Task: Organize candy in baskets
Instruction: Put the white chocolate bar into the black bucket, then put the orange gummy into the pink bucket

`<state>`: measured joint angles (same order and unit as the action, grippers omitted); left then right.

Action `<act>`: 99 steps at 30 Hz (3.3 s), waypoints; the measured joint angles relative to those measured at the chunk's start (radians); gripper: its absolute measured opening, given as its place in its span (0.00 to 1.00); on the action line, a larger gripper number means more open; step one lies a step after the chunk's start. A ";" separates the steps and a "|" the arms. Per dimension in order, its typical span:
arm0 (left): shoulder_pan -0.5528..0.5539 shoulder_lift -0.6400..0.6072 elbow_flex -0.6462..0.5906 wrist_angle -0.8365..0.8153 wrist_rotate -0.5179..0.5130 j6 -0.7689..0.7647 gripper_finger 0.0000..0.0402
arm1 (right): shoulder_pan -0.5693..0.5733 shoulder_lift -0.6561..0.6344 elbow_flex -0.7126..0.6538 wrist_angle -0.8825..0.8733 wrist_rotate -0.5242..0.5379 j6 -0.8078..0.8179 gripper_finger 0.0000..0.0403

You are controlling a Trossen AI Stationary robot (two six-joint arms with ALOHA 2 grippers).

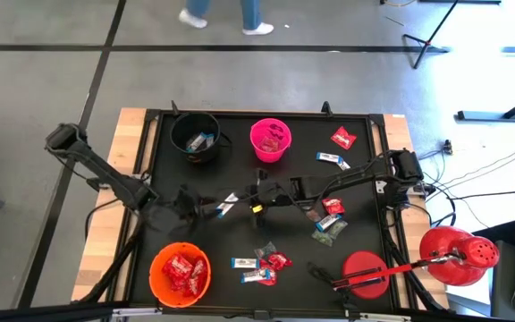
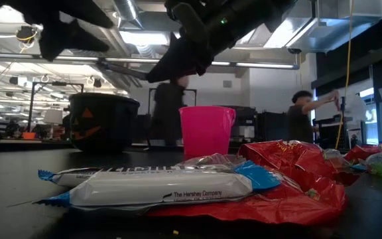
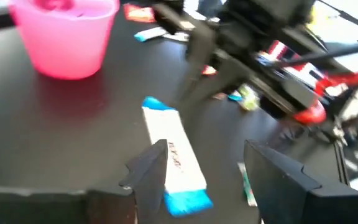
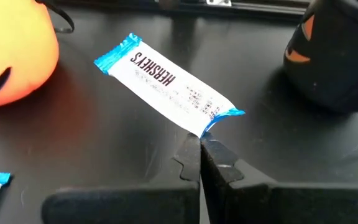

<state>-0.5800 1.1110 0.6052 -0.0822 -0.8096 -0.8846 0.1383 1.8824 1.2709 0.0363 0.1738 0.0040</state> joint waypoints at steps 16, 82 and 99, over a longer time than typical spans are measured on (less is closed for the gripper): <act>0.187 0.000 0.000 -0.001 0.332 -0.052 0.50 | 0.062 0.000 0.000 0.053 0.104 -0.098 0.00; 0.752 -0.345 0.000 -0.300 0.088 0.382 0.04 | 0.247 -0.141 0.000 -0.245 0.472 0.024 0.47; 0.909 -0.368 0.000 -0.214 0.416 0.487 0.36 | 0.249 -0.160 0.000 -0.392 0.497 0.072 0.47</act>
<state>0.3289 0.7429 0.6052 -0.2959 -0.3940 -0.3971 0.3870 1.7223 1.2705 -0.3554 0.6704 0.0762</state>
